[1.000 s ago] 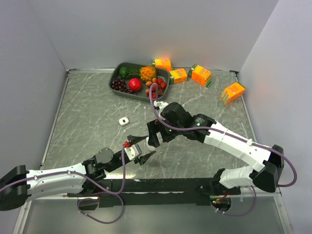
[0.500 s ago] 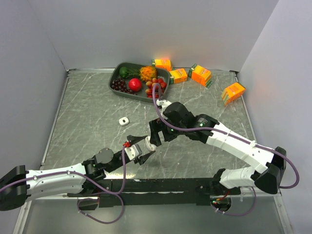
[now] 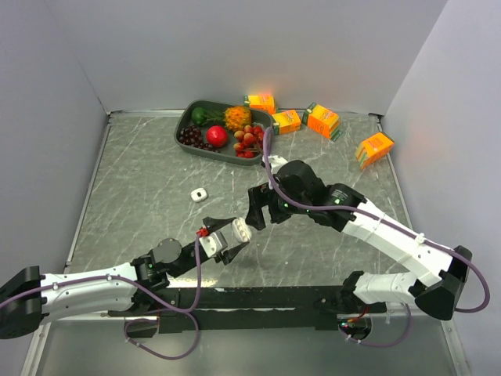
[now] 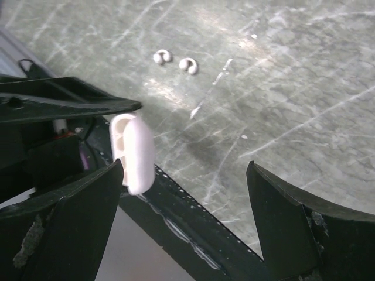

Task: Insert the wireless bluetooth earbuds into the charging case
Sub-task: Open the charging case.

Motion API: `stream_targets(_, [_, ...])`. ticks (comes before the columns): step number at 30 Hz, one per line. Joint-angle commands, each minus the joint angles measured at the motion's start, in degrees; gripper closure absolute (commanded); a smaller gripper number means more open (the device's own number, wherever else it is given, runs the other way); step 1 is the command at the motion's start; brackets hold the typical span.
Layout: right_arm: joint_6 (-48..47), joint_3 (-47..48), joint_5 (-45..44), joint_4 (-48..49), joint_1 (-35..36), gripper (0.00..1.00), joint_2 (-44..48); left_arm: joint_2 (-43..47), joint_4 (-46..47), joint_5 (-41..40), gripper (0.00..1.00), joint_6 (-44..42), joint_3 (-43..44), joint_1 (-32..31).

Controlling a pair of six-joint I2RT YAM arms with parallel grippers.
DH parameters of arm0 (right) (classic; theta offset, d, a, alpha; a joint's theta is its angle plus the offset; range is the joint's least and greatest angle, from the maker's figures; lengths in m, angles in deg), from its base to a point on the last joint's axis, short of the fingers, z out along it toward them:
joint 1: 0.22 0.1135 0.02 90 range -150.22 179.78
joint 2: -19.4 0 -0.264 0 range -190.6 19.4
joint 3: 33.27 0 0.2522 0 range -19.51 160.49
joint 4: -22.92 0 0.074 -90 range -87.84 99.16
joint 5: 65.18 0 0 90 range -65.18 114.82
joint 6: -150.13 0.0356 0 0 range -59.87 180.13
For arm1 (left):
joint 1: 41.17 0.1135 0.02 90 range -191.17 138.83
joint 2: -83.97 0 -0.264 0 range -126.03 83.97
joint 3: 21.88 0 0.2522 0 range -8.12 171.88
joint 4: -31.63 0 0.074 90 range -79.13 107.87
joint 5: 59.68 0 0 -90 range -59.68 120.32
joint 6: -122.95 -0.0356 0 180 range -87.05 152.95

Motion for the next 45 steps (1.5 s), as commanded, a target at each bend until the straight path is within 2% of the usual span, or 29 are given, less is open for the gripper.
stream_targets(1, [0.99, 0.88, 4.87, 4.91, 0.19, 0.06, 2.55, 0.35, 1.93, -0.65, 0.99, -0.37, 2.06, -0.44])
stream_targets(12, [0.64, 0.61, 9.53, 6.24, 1.42, 0.21, -2.37, 0.09, 2.46, -0.39, 0.99, -0.20, 2.58, -0.44])
stream_targets(24, [0.64, 0.70, 8.57, 5.01, 1.42, 0.37, -5.18, 1.41, 1.76, -0.56, 0.99, -0.29, 3.29, -0.53])
stream_targets(28, [0.90, 0.18, 8.22, 5.09, 0.99, 0.37, -4.48, 2.11, 1.32, -0.74, 0.99, -0.37, 3.11, -0.61])
stream_targets(34, [0.99, -0.53, 8.04, 4.92, -0.33, 0.27, -2.81, 2.72, 1.32, -0.91, 0.99, -0.20, 2.76, -0.70])
stream_targets(45, [1.52, -2.37, 8.65, 5.71, -2.09, 0.23, -0.97, 3.08, 0.96, -0.91, 0.99, -0.29, 2.58, -0.79])
